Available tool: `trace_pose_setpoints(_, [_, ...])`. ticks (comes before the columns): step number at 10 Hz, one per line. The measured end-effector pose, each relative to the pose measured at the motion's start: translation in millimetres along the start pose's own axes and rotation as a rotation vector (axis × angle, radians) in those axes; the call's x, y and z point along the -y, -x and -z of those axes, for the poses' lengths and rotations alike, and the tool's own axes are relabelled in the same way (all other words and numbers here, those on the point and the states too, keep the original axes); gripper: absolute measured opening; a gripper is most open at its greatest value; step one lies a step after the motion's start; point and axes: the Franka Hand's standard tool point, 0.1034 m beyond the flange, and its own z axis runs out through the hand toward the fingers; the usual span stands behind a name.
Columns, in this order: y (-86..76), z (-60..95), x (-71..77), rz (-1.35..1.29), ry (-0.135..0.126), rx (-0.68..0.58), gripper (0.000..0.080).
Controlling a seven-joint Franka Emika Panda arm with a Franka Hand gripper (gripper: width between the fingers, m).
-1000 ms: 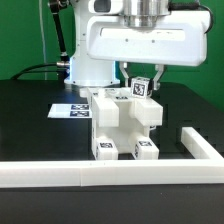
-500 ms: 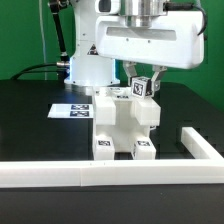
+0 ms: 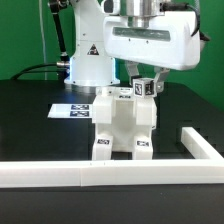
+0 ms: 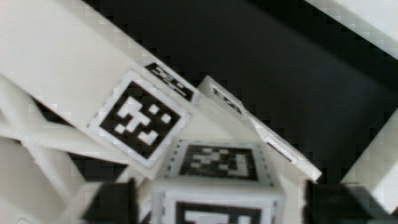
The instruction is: Assemble chair
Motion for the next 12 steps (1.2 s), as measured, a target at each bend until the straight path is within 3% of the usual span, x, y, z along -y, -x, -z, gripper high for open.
trace_pose_setpoints(1, [-0.1, 0.0, 0.0, 0.037, 0.0, 0.0, 0.0604])
trace_pose_setpoints(3, [-1.2, 1.1, 0.6, 0.22, 0.002, -0.01, 0.0639])
trace_pose_setpoints(8, [-0.1, 1.2, 3.1, 0.705, -0.009, -0.028, 0.0649])
trace_pose_setpoints(12, [0.5, 1.6, 2.7, 1.023, 0.005, -0.036, 0.0649])
